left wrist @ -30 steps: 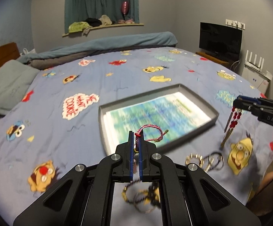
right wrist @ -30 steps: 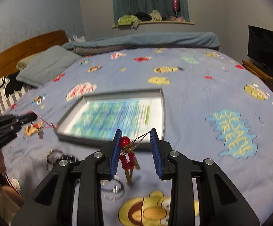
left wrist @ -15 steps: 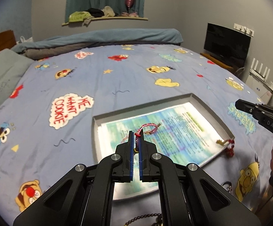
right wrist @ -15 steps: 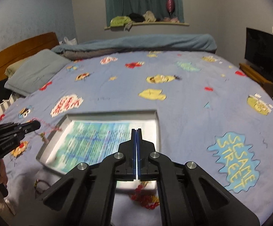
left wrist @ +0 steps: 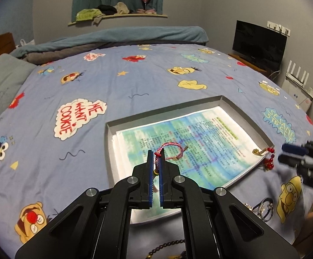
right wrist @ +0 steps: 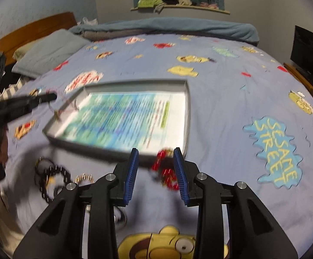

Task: Organize jewelry
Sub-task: 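Carry both items into the grey tray and open both tools to release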

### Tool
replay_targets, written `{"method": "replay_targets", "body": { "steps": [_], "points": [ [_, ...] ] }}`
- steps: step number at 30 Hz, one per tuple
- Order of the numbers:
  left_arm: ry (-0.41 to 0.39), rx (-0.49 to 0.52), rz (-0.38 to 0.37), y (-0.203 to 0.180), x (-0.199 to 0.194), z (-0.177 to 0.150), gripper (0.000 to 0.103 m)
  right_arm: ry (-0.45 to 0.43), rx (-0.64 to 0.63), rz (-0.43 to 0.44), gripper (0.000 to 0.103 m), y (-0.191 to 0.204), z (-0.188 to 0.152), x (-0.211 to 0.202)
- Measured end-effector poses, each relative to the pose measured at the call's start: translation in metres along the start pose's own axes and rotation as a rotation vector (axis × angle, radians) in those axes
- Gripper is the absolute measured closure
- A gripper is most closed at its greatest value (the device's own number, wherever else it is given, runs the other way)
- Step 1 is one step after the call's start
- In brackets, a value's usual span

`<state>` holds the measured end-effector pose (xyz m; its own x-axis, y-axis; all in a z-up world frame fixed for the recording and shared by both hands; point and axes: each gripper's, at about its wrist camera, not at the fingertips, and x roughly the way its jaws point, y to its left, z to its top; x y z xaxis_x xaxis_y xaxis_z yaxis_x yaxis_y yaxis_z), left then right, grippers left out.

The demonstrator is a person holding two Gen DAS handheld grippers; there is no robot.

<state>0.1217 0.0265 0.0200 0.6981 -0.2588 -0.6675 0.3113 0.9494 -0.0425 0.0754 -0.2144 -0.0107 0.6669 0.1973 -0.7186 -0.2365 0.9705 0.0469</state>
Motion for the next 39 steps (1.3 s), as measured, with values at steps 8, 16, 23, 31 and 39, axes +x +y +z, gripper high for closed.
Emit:
{"method": "replay_targets", "body": {
  "steps": [8, 16, 23, 31, 39],
  "points": [
    [-0.002, -0.007, 0.013, 0.0, -0.001, -0.002, 0.098, 0.057, -0.065, -0.048, 0.07, 0.001, -0.012, 0.024],
    [0.003, -0.01, 0.018, 0.002, 0.002, -0.002, 0.098, 0.044, -0.128, -0.057, 0.095, 0.008, -0.015, 0.024],
    [-0.011, -0.017, 0.015, 0.005, -0.003, 0.003, 0.098, -0.05, -0.112, -0.016, 0.095, 0.012, 0.001, -0.008],
    [-0.05, -0.04, 0.012, 0.016, -0.006, 0.032, 0.098, -0.2, -0.033, 0.017, 0.095, 0.005, 0.057, -0.034],
    [-0.008, -0.111, 0.014, 0.038, 0.036, 0.043, 0.098, -0.245, 0.047, 0.046, 0.095, -0.007, 0.101, 0.006]
  ]
}}
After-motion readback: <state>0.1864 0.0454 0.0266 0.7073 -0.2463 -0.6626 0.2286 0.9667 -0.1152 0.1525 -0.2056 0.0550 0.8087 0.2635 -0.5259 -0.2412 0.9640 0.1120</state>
